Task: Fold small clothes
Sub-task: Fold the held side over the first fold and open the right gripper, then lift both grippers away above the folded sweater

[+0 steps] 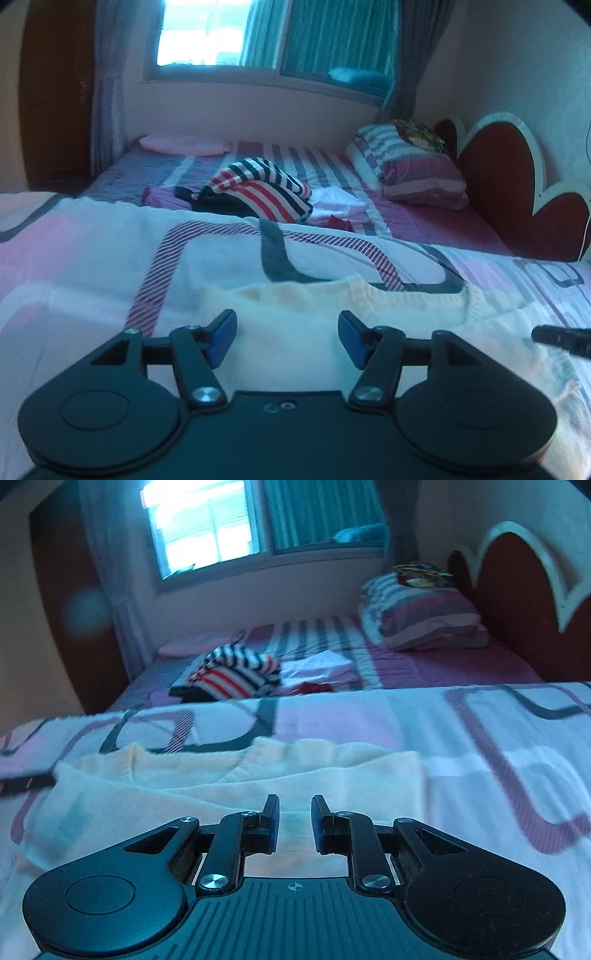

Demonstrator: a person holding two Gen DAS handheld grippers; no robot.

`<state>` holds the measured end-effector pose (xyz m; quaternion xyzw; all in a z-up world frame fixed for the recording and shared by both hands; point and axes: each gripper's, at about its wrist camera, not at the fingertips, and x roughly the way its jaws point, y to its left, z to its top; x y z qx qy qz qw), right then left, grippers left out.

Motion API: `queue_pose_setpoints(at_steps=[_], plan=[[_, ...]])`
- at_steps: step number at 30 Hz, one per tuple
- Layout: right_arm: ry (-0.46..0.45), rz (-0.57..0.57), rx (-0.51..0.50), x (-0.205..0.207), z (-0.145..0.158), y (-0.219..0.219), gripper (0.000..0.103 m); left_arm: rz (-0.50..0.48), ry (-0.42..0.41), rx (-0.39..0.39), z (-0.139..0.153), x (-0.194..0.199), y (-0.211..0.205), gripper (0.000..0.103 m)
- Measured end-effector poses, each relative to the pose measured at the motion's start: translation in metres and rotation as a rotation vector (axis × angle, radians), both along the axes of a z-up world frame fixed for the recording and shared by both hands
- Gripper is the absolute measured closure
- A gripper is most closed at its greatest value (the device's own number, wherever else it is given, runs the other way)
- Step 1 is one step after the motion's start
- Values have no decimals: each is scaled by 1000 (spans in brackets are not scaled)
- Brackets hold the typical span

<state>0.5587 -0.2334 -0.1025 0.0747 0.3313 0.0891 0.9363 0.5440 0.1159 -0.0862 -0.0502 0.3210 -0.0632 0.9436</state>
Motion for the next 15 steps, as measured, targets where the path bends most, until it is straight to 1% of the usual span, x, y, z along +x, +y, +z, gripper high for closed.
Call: queue_pose_setpoints(at_steps=[1,3,4,6,7,8,9,10,11,12,14,15], plan=[[10,8,-15,5,-6,6,85,-7,20,13,-5,9,-1,39],[52,3,-67,16,-23,11,85,4,94,48,-24,25,2,38],[22,-2,-59,13,-27,9,85,1,48,38,-29,22,6,37],[17,0,-57,13,-29,8,85,-11,35,25,-30,18,11,37],[18,4,-63,13,-28,8,85,7,39,35,-26,14,12,38],[23,0,-62,13,-26,8,85,28,27,44,-20,7,11,39],[9,-9,-46,8,-21,6,82,44,3,42,-13,-2,8,39],[-26,-14,-21,4,-14,5,69,36,-22,20,-7,-11,3,36],[-56,-15,-2,0,-8,7,61,13,-38,0,-4,-19,-5,32],[-66,-12,14,0,-4,13,47,-7,-45,1,-1,-23,-17,31],[-49,40,55,4,-2,31,46,-50,-35,25,-2,-29,-45,31],[-33,71,64,7,-2,42,46,-62,-23,22,-4,-29,-55,31]])
